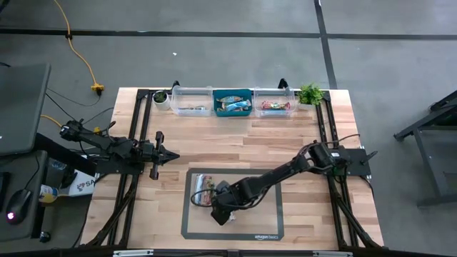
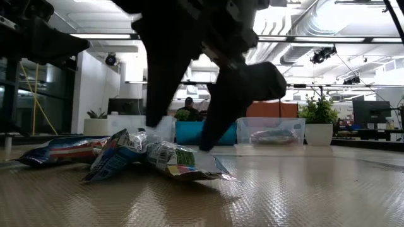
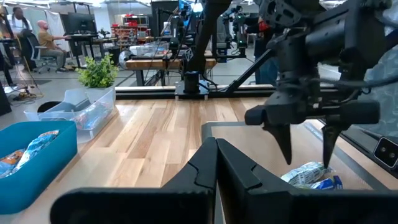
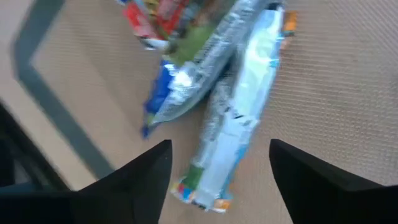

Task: Pick and place Granola Bars by type
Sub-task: Put the yellow granola bar into the blue bin

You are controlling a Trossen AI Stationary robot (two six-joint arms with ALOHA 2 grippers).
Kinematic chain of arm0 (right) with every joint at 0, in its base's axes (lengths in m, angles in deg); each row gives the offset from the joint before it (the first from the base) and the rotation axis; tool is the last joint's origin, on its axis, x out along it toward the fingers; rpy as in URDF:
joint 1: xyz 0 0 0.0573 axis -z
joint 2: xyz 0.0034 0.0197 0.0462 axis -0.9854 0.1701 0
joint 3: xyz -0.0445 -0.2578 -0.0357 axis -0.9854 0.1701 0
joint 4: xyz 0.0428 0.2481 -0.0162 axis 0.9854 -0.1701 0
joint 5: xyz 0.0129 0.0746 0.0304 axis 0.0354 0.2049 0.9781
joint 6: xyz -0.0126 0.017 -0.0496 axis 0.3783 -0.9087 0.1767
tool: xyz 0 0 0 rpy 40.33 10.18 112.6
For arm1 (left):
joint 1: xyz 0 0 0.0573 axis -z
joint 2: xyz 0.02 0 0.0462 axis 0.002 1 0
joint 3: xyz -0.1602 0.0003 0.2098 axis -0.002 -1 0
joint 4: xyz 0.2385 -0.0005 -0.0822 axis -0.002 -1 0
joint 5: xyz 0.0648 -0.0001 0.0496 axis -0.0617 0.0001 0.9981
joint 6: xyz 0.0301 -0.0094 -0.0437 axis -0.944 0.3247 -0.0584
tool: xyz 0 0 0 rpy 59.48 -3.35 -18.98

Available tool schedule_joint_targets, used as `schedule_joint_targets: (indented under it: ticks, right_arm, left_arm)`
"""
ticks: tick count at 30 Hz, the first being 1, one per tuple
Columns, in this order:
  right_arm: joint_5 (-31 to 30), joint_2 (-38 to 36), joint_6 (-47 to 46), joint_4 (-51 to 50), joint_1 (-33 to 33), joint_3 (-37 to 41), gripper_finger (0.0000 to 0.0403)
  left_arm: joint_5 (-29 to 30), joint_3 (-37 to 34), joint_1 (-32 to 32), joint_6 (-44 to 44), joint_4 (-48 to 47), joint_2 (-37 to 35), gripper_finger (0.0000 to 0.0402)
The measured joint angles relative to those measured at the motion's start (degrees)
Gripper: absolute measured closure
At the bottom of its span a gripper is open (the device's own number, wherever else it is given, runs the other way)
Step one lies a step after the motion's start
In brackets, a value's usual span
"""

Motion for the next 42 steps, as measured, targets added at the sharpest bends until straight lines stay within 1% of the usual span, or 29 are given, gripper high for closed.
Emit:
schedule_joint_targets:
  ticks: [4, 14, 26, 33, 42]
  right_arm:
    - [-1.1, 0.0, 0.0, 0.4, 0.0, 0.6, 0.0138]
    - [-2.6, 0.0, 1.4, 0.4, 0.0, 0.8, 0.0137]
    - [-1.0, 2.6, 1.5, 1.8, 0.1, 0.6, 0.0138]
    - [-1.7, 2.6, 1.0, 2.0, 0.1, 0.6, 0.0156]
    - [-0.9, 2.7, 1.2, 3.0, 0.1, 0.7, 0.0192]
  left_arm:
    - [0.0, 0.0, 0.0, 0.0, 0.0, 0.0, 0.04]
    - [0.0, 0.0, 0.0, 0.0, 0.0, 0.0, 0.04]
    - [0.0, 0.0, 0.0, 0.0, 0.0, 0.0, 0.04]
    - [0.0, 0.0, 0.0, 0.0, 0.0, 0.0, 0.04]
    - [0.0, 0.0, 0.0, 0.0, 0.0, 0.0, 0.04]
